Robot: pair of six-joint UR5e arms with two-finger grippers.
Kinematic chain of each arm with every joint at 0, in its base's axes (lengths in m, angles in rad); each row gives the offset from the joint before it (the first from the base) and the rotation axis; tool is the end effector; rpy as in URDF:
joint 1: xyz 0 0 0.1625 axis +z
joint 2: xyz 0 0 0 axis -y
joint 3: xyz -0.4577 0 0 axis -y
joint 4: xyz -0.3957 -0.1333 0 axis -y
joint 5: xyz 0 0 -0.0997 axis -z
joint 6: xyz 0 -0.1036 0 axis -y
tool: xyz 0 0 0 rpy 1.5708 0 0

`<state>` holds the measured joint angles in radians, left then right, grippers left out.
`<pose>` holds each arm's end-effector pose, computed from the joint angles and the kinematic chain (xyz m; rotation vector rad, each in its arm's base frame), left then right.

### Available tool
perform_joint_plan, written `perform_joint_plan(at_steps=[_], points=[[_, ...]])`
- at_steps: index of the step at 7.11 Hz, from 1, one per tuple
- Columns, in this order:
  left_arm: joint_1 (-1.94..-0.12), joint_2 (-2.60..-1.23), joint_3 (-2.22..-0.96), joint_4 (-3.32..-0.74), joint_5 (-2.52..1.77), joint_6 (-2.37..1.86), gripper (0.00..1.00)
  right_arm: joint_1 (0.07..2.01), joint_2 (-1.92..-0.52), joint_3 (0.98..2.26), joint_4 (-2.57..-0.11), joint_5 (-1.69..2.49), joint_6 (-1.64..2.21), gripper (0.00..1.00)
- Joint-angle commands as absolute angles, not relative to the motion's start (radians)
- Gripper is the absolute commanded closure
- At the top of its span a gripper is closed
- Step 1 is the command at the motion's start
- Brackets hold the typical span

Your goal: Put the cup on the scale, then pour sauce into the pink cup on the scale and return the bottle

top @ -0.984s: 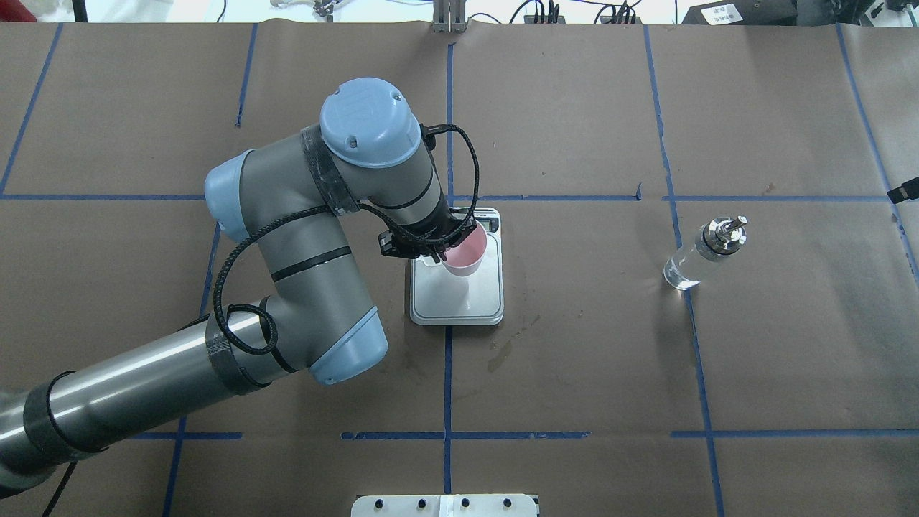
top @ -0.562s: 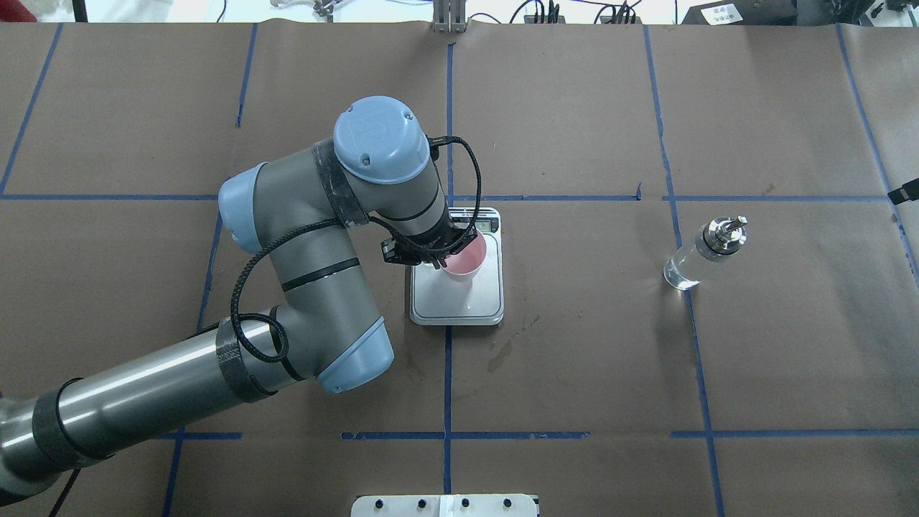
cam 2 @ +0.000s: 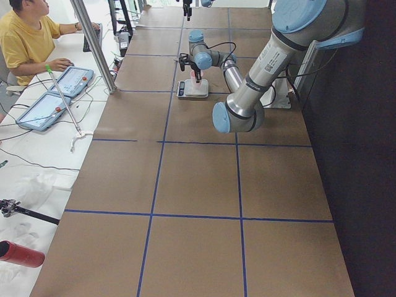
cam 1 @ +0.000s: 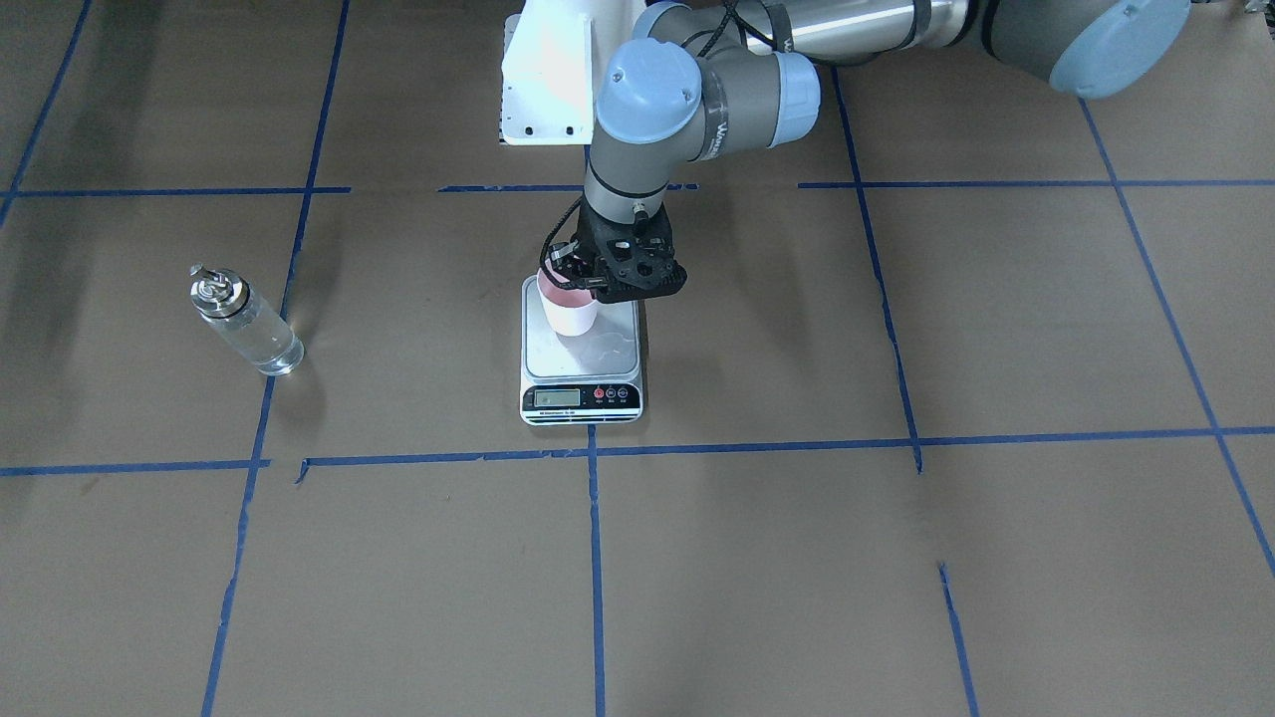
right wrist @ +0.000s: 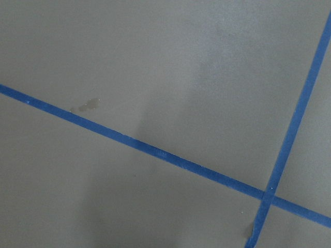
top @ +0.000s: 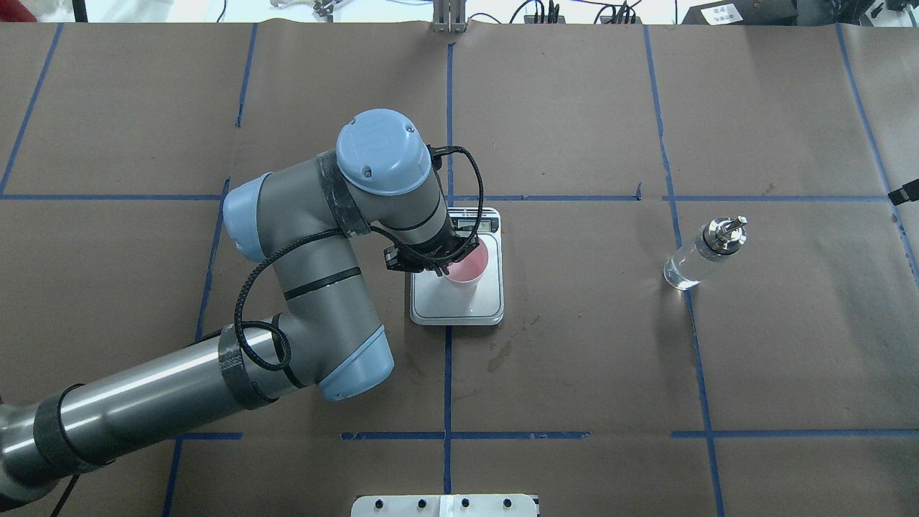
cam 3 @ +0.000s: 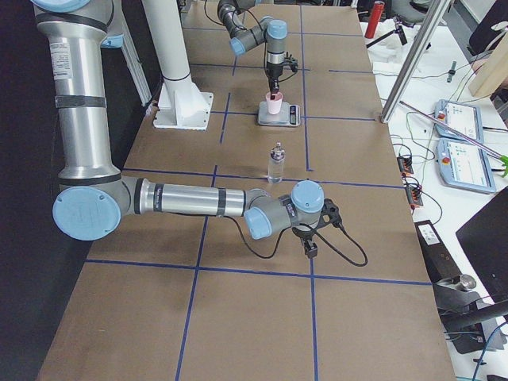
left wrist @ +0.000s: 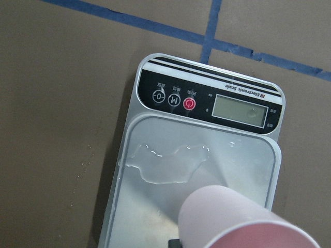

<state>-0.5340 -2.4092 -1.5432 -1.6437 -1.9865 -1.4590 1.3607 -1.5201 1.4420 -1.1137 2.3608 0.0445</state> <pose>0.5986 -0.4602 0.1648 -0.0919 0.9492 -0.2062 -0.0537 -0.5379 0.6813 0.2578 -0.8222 -0.3049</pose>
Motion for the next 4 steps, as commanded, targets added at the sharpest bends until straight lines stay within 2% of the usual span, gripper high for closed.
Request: perform_joint_plan(at_steps=[1,3,4], points=[[-0.534,-2.408,-1.542,-1.646,-1.988,-1.459,0.88,1.361,-1.52,1.442,-1.114,2.361,0.044,0.0],[-0.535,-2.39,-1.546,-1.707,-1.988,-1.459,0.44,1.359,-1.52,1.447,-1.112,2.367,0.046,0.0],[-0.537,-2.375,-1.551,-1.762,-1.991,-1.465,0.32,1.359,-1.52,1.45,-1.112,2.394,0.046,0.0]])
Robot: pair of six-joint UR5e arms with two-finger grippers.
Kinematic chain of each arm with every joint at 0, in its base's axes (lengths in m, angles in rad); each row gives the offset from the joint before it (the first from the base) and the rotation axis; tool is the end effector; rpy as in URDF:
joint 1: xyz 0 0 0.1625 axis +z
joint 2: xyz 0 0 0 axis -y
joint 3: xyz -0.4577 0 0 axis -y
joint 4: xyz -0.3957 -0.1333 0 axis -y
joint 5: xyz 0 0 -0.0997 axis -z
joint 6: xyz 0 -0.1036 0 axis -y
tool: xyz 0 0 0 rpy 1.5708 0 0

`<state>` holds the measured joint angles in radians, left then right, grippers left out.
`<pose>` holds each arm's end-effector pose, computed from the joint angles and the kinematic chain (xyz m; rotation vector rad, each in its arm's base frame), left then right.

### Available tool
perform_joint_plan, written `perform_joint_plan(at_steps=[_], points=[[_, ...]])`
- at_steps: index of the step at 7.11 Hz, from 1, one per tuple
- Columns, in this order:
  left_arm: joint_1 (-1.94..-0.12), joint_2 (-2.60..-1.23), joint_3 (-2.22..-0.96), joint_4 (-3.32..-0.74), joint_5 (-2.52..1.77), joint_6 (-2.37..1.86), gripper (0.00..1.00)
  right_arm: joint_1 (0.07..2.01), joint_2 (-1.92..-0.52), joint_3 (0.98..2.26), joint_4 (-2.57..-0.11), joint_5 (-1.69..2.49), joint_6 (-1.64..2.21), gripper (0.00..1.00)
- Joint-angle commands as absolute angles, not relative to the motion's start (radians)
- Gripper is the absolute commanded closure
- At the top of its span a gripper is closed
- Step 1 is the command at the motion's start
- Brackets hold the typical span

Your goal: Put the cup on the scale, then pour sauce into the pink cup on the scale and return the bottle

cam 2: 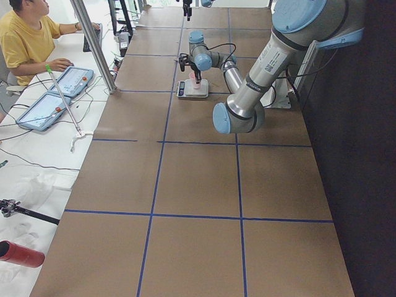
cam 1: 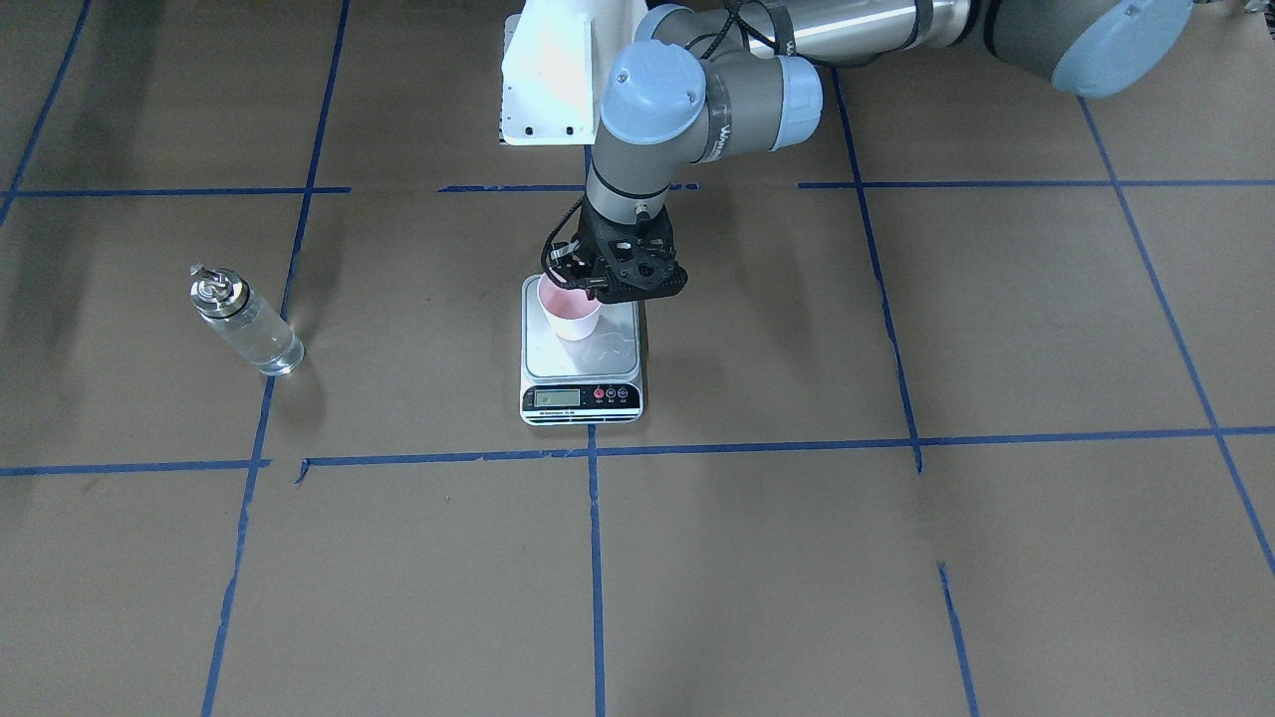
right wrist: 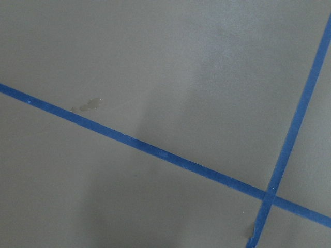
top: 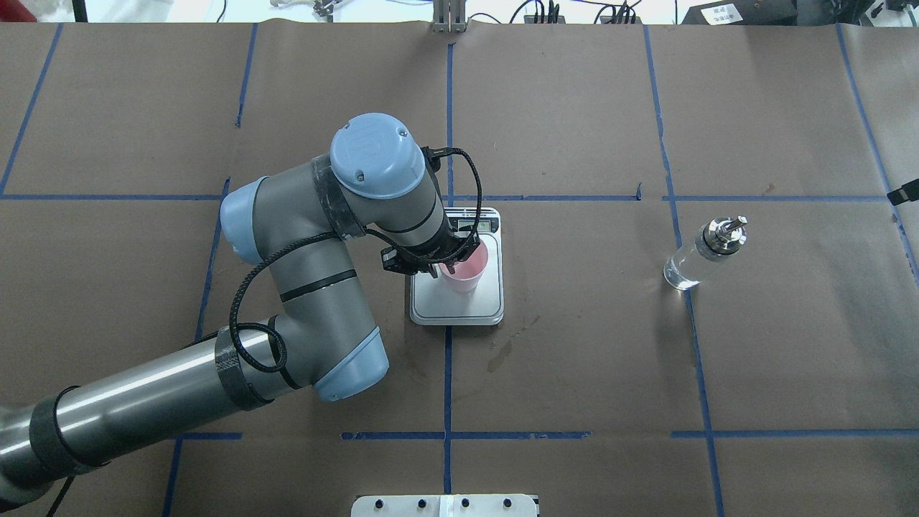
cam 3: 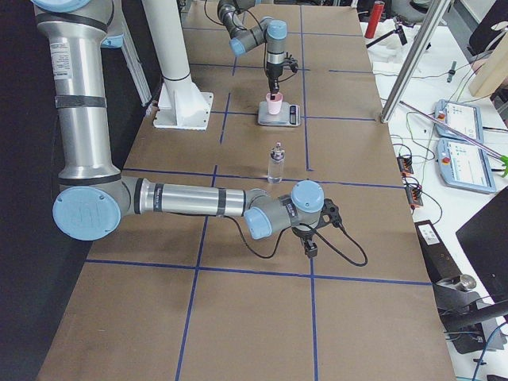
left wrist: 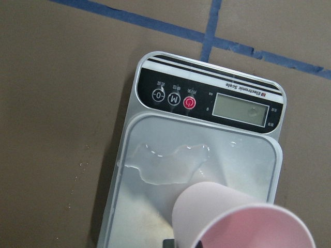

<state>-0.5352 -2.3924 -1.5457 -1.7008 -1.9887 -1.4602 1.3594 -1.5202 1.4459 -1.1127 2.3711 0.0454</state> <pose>0.5964 -0.4597 0.1685 -0.0778 0.9884 -0.1958 -0.0551 -0.5376 0.6786 0.2597 -0.8329 -0.3089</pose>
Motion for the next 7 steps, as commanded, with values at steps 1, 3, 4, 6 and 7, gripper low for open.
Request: perform_joint_plan(at_steps=[1,3,4,6,7], points=[[-0.538,-2.375,-1.555,-1.769,-1.991,-1.462,0.31,1.358,-1.519,1.454,-1.112,2.416,0.048,0.0],[-0.586,-2.338,-1.696,-1.758,-1.999,-1.457,0.3,1.324,-1.517,1.555,-1.109,2.488,0.2,0.0],[-0.595,-2.321,-1.725,-1.756,-1.997,-1.459,0.29,1.301,-1.54,1.654,-1.112,2.499,0.284,0.0],[-0.638,-2.205,-1.822,-1.75,-2.0,-1.451,0.29,1.206,-1.577,1.878,-1.112,2.499,0.669,0.0],[-0.653,-2.172,-1.853,-1.747,-1.999,-1.451,0.29,1.16,-1.588,1.991,-1.112,2.494,0.812,0.0]])
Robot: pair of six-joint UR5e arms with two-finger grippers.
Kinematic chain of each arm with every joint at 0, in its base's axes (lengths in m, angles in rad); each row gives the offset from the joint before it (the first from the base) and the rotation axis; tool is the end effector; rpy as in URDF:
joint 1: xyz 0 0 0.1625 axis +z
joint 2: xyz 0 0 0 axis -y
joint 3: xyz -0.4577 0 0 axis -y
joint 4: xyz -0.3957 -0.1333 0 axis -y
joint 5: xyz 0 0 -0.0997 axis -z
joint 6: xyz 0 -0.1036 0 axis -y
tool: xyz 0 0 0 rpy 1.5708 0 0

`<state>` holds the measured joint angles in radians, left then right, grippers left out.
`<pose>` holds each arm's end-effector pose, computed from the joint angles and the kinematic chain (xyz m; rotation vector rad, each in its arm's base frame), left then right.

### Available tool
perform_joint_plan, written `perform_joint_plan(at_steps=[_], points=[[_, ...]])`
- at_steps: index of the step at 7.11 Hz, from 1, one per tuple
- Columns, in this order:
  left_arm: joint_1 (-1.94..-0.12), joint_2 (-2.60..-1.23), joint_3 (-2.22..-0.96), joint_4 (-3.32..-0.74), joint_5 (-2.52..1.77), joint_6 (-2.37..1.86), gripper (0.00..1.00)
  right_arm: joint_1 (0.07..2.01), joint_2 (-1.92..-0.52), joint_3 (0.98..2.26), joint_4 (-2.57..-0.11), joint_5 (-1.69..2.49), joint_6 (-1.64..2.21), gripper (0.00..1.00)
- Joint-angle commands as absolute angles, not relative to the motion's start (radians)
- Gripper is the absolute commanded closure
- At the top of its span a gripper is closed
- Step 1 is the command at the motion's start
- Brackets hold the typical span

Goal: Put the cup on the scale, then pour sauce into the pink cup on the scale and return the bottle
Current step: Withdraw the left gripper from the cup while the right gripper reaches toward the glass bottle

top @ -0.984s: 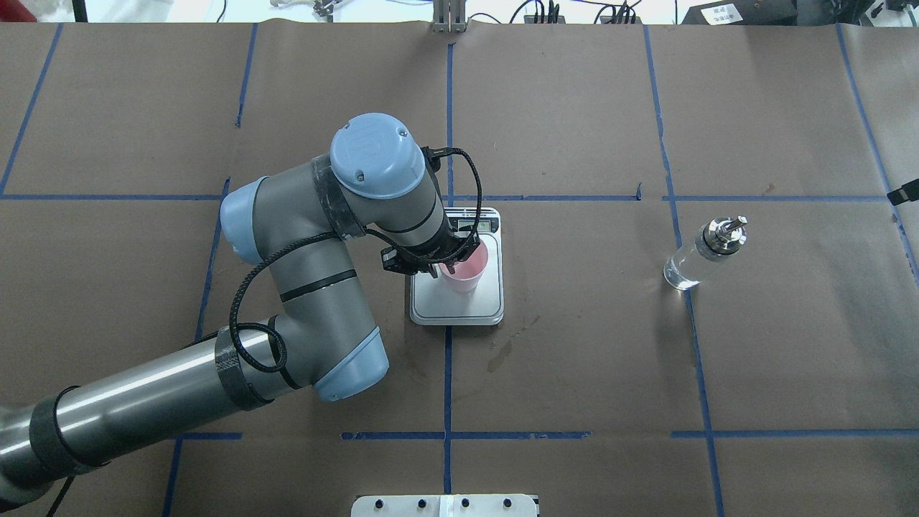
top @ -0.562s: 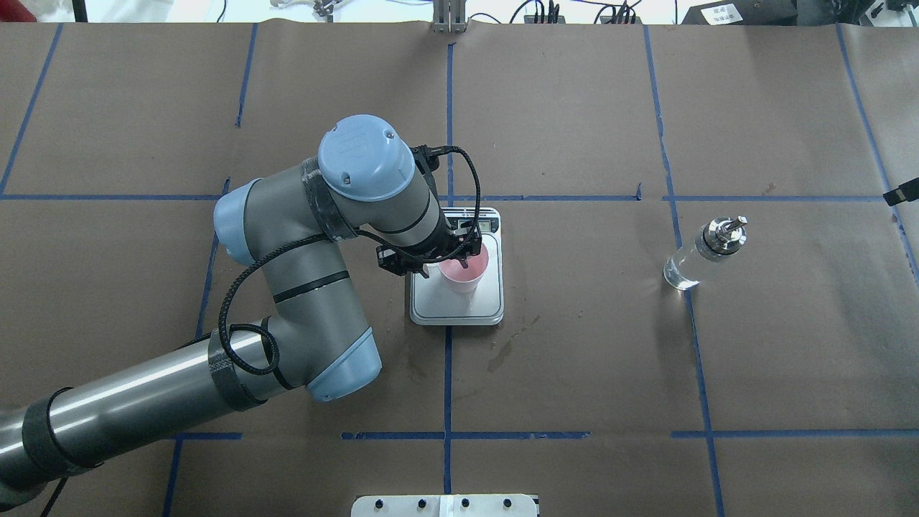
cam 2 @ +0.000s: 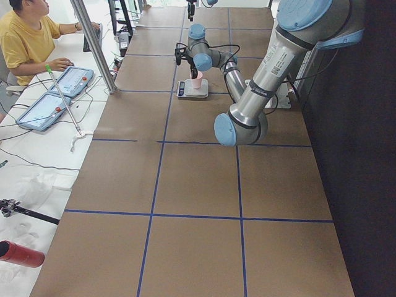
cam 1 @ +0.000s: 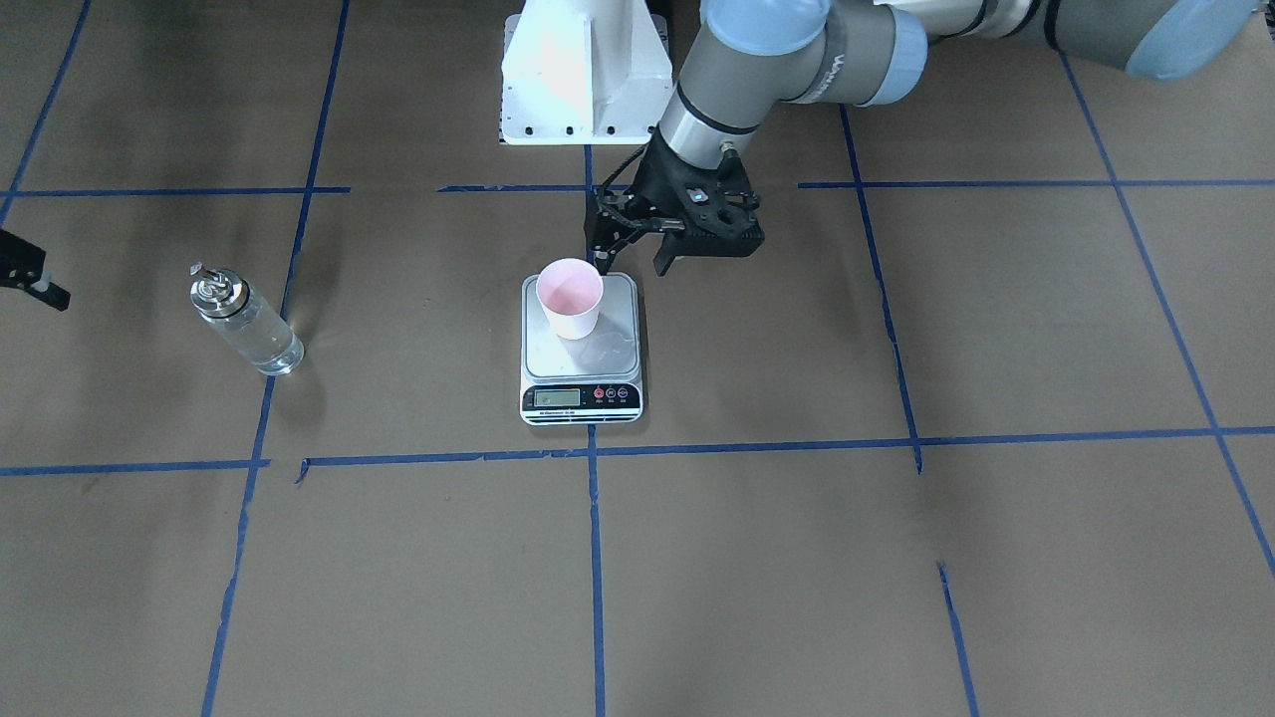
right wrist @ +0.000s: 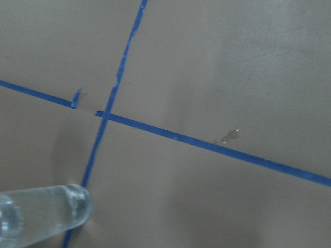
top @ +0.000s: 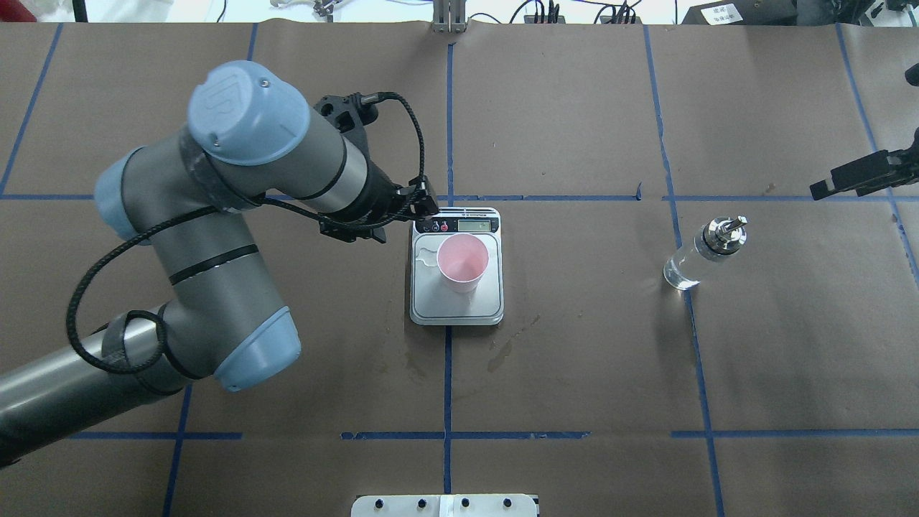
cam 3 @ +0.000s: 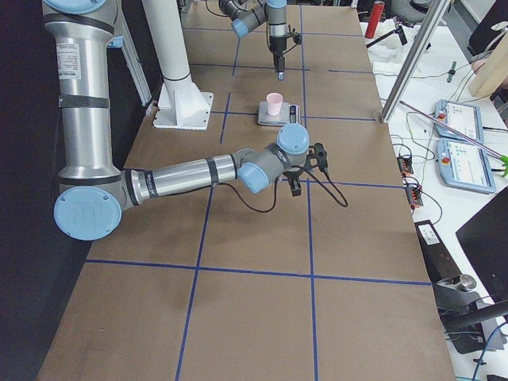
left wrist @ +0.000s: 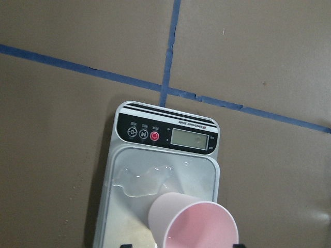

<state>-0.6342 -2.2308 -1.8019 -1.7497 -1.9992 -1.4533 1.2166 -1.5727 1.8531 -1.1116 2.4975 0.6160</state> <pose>0.4781 -0.4637 0.1741 0.0270 1.1214 -0.2325 -0.1243 -0.4817 0.4895 0.1933 -1.0949 -0.1081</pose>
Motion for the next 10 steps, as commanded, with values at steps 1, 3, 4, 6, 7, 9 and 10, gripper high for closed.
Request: perform_joint_plan(at_steps=[1,3,4,6,7,9,10], points=[[-0.658,-2.172,-1.858,-1.746,-1.997,-1.451,0.29,1.084,-1.604,2.081,-1.114,2.45,0.886,0.0],[-0.658,-2.171,-1.855,-1.749,-1.99,-1.451,0.29,0.976,-1.652,2.219,-1.111,2.265,1.085,0.0],[-0.658,-2.171,-1.855,-1.749,-1.988,-1.451,0.29,0.916,-1.672,2.264,-1.109,2.188,1.126,0.04],[-0.682,-2.164,-1.853,-1.749,-1.993,-1.387,0.27,0.704,-1.76,2.307,-1.109,1.873,1.143,0.0],[-0.713,-2.149,-1.852,-1.746,-1.993,-1.294,0.27,0.584,-1.775,2.307,-1.109,1.714,1.147,0.0],[-0.814,-2.058,-1.855,-1.749,-1.994,-1.031,0.0,0.385,-1.827,2.296,-1.109,1.434,1.245,0.02],[-0.859,-2.012,-1.855,-1.753,-1.994,-0.947,0.0,0.355,-1.818,2.277,-1.106,1.389,1.252,0.09]])
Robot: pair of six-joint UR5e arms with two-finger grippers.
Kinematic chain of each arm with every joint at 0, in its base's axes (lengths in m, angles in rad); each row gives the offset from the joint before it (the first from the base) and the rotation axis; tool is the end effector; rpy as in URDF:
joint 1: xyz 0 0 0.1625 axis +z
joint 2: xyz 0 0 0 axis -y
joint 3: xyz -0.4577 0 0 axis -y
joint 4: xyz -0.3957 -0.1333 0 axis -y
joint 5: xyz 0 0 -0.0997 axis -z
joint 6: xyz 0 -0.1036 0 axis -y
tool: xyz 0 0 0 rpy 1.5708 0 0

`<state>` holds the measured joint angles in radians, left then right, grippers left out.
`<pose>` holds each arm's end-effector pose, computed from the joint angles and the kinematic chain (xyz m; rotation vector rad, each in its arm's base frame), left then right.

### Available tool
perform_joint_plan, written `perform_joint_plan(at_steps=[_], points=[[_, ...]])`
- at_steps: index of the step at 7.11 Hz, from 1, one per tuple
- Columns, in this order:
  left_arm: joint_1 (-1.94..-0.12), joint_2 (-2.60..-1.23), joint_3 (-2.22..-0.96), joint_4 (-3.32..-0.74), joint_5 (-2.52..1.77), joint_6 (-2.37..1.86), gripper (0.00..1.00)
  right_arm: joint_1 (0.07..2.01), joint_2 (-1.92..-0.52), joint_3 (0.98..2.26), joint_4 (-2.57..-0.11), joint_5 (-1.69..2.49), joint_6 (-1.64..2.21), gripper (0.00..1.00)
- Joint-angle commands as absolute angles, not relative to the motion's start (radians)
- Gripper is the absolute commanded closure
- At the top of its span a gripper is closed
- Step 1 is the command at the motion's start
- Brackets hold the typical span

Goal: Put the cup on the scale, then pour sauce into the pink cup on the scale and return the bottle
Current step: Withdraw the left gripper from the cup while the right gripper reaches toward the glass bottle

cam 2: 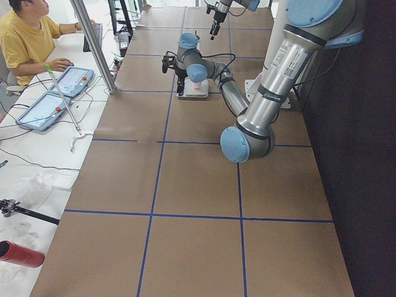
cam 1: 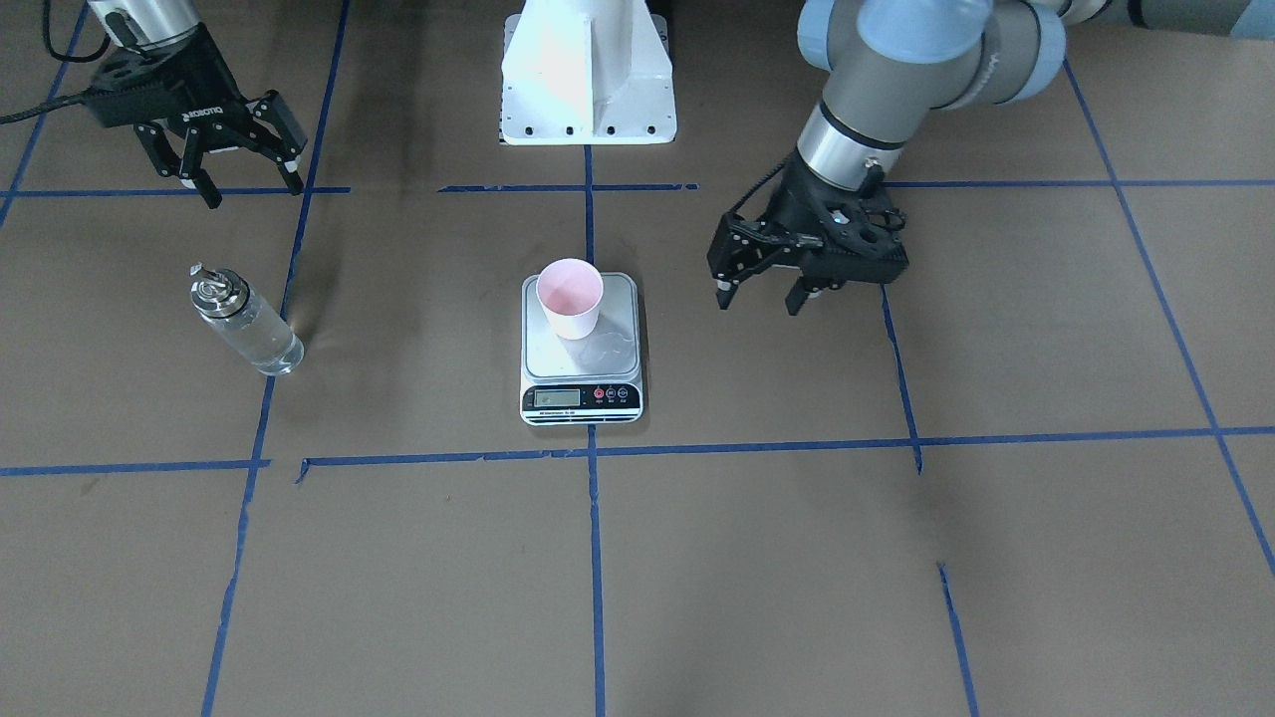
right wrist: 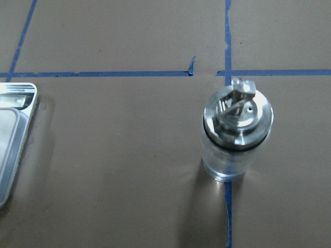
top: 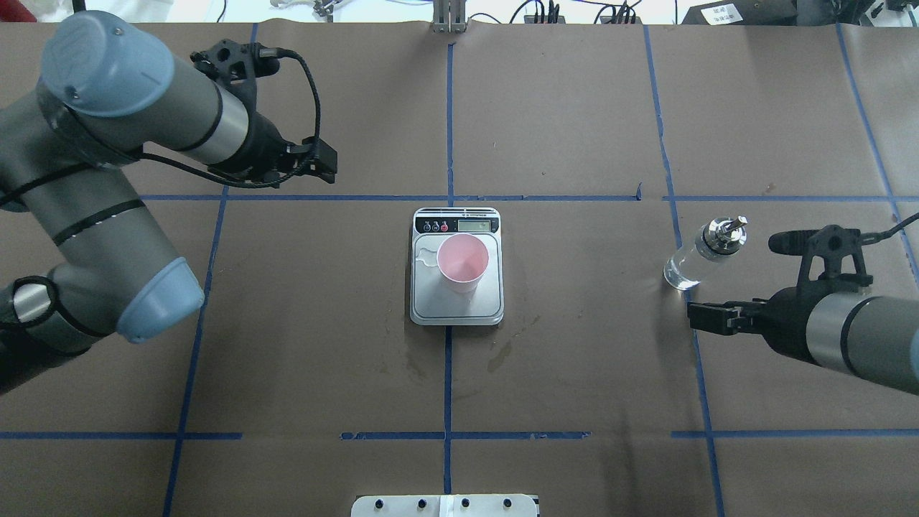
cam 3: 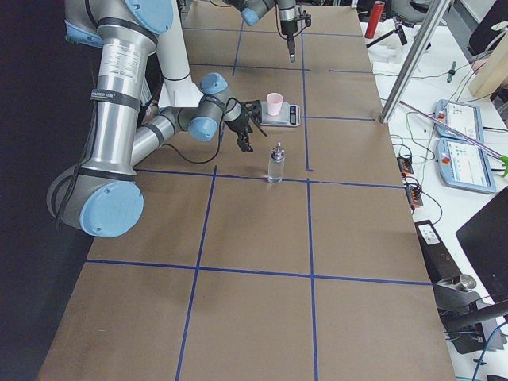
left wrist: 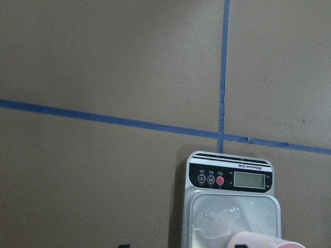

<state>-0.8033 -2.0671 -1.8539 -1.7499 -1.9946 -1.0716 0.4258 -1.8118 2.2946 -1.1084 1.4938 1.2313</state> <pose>0.3749 -0.5192 0.2595 0.2609 0.9857 -0.0743 -0.2908 -0.2870 0.4029 0.4190 -0.8503 0.1161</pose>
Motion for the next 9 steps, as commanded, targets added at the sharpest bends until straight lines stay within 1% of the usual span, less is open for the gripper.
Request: perform_joint_plan(at_steps=[1,2,3,4,5,6,8,9], points=[[-0.877,-1.99,-1.855,-1.753,-1.991,-0.922,0.0,0.356,-1.806,2.264,-1.103,1.378,1.252,0.08],[-0.888,-1.956,-1.856,-1.756,-1.987,-0.885,0.0,0.354,-1.805,2.235,-1.1,1.294,1.253,0.06],[-0.909,-1.907,-1.856,-1.764,-1.99,-0.767,0.0,0.353,-1.802,2.173,-1.03,1.214,1.306,0.09],[-0.937,-1.896,-1.856,-1.764,-1.99,-0.721,0.0,0.333,-1.804,2.096,-0.909,1.125,1.322,0.02],[-0.94,-1.884,-1.849,-1.764,-1.988,-0.695,0.0,0.319,-1.804,2.009,-0.764,1.064,1.325,0.01],[-0.965,-1.876,-1.844,-1.764,-1.988,-0.643,0.0,0.304,-1.804,1.961,-0.671,0.989,1.322,0.0],[-0.997,-1.844,-1.844,-1.764,-1.99,-0.568,0.0,0.261,-1.799,1.959,-0.67,0.829,1.298,0.0],[-0.997,-1.844,-1.845,-1.764,-1.99,-0.568,0.0,0.194,-1.799,1.954,-0.672,0.722,1.29,0.0]])
